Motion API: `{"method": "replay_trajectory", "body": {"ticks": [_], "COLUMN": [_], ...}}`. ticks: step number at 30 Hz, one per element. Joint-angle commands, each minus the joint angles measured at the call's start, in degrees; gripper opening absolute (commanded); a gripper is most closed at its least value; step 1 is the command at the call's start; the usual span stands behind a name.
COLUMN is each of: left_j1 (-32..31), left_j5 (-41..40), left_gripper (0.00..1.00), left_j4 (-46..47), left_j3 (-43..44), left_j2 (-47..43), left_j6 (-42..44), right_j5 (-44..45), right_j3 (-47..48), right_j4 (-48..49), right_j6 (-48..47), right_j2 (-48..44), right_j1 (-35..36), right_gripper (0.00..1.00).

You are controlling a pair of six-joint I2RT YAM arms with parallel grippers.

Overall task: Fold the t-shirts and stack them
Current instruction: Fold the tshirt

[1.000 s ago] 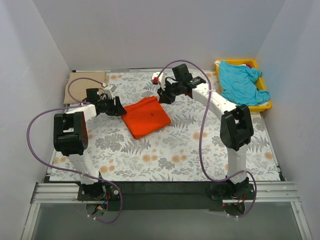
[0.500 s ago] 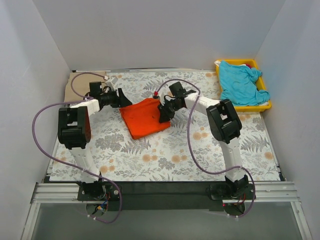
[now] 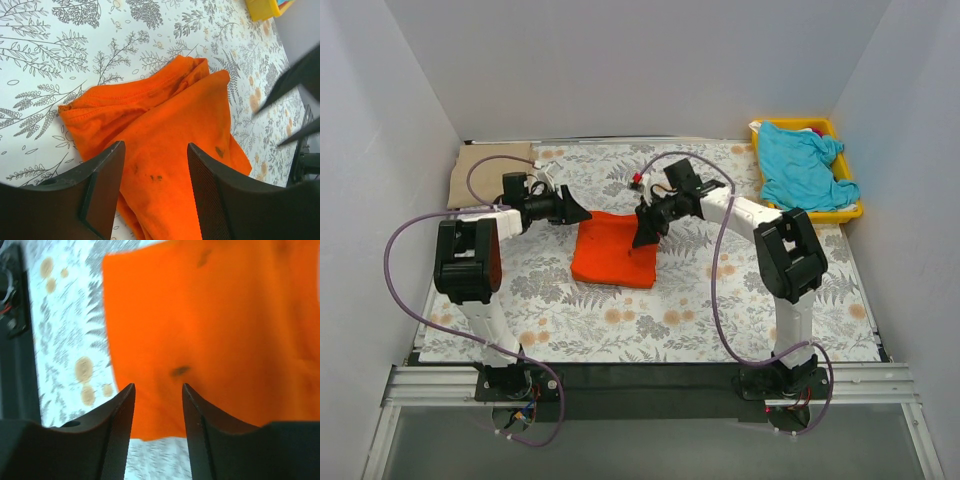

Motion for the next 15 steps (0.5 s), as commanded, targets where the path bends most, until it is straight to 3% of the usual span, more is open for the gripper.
{"method": "replay_trajectory", "body": {"ticks": [1,7,15], "left_j1": [0.3,0.1,0.0], "left_j5": [1.9,0.3,0.1], "left_gripper": [0.5,0.49,0.5], "left_j4": [0.5,-4.4,-14.6], "left_j3": [1.5,7.6,13.2], "left_j2": [-3.7,1.2,6.3], "left_j6": [3.9,13.0,21.8], "right_j5": [5.7,13.9,13.8], "right_j3": [5.2,7.3,8.2], "right_j4": [-0.4,-1.5,-1.6], "right_j6": [-2.9,-8.8,-8.5], "right_j2": [-3.7,-0.8,4.5], "right_j1": [-5.5,-7.4,-8.8], "right_gripper": [0.48,0.54,0.66]}}
